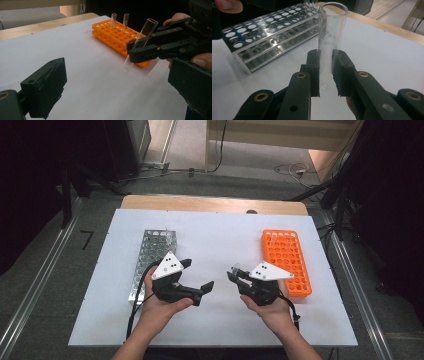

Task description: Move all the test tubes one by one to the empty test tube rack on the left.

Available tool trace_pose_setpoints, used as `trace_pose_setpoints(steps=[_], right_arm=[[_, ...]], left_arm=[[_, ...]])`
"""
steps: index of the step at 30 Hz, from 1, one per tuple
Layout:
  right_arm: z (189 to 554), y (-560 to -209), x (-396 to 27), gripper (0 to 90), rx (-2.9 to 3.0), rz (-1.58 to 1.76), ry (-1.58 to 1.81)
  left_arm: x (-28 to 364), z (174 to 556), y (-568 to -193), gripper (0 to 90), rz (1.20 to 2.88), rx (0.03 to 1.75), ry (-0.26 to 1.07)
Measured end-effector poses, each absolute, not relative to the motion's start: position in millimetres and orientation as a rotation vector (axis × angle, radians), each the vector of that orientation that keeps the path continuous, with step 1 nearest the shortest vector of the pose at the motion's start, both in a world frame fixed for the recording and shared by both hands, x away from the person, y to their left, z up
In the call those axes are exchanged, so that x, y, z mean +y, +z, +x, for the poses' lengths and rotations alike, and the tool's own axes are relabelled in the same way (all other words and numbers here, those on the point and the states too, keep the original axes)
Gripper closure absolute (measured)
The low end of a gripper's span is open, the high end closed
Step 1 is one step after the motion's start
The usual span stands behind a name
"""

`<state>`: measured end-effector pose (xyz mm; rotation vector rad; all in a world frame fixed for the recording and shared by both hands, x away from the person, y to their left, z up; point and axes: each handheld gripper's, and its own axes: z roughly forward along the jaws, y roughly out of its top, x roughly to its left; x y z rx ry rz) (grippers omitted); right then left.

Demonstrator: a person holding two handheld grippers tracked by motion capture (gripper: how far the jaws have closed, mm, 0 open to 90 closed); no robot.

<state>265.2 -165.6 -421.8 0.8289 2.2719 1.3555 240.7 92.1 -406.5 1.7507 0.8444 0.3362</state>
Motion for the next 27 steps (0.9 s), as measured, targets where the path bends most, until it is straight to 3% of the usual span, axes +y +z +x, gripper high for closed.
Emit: trace_pose_setpoints(steps=[11,20,27], right_arm=[[253,-426,-147,74.0,2.328,0.754,1.356],[247,-428,-137,73.9,2.357,0.712,1.351],[243,-429,-131,74.0,2.378,0.684,1.353]], left_arm=[[81,237,-406,7.9,1.749,0.807,0.293],[69,234,-407,34.5,1.793,0.786,0.295],[65,232,-407,49.2,1.801,0.763,0.309]])
